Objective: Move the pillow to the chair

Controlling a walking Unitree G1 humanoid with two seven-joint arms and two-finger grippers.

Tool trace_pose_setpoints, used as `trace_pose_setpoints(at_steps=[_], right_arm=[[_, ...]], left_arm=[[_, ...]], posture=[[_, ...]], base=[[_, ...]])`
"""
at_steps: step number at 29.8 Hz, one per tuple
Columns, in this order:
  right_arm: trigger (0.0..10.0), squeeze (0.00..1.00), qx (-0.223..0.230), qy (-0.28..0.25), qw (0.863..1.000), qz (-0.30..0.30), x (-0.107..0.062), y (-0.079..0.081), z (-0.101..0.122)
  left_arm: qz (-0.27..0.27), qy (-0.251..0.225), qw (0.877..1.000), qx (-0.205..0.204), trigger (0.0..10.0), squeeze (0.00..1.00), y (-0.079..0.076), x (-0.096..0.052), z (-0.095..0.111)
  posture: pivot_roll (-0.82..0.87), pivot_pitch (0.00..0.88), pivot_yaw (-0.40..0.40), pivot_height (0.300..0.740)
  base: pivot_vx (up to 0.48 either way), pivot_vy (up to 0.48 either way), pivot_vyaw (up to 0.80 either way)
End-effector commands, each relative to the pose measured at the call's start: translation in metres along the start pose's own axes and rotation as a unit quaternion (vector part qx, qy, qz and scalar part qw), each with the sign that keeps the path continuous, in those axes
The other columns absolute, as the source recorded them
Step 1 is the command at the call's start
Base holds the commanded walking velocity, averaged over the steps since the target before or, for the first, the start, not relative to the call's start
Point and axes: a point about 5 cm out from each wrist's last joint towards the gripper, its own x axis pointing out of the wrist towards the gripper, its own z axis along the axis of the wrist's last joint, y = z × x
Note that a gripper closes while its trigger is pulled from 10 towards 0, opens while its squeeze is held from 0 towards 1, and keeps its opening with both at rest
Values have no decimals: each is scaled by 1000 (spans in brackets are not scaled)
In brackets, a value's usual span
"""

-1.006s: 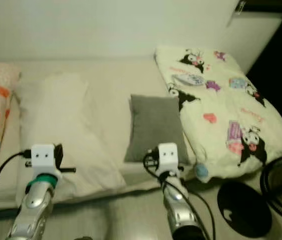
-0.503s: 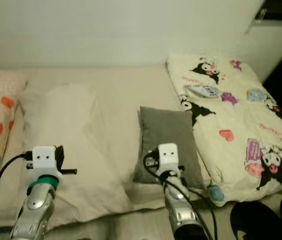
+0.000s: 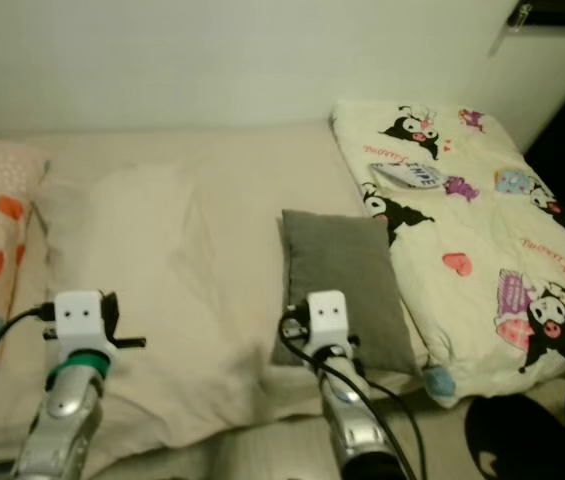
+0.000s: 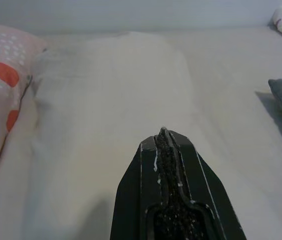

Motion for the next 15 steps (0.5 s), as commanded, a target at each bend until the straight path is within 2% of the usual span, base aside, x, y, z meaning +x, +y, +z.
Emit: trace_pose_setpoints(at_steps=[1, 7, 14, 15], right_arm=[[10000, 0, 4, 14, 1000, 8, -2, 8, -7], [10000, 0, 6, 14, 1000, 7, -2, 9, -7], [10000, 0, 8, 13, 1000, 6, 0, 10, -6], [10000, 0, 9, 12, 1000, 5, 0, 10, -5]], left_arm=[[10, 8, 1000, 4, 10000, 0, 6, -1, -2], [9, 9, 1000, 4, 10000, 0, 5, 0, -2], [-3, 13, 1000, 25, 10000, 0, 4, 2, -1], [-4, 14, 999, 31, 10000, 0, 4, 2, -1]], posture=[[77, 7, 12, 740], [79, 8, 14, 740], [83, 3, 23, 740], [84, 3, 27, 740]], base=[[0, 442, 0], [0, 440, 0], [0, 0, 0], [0, -480, 0]])
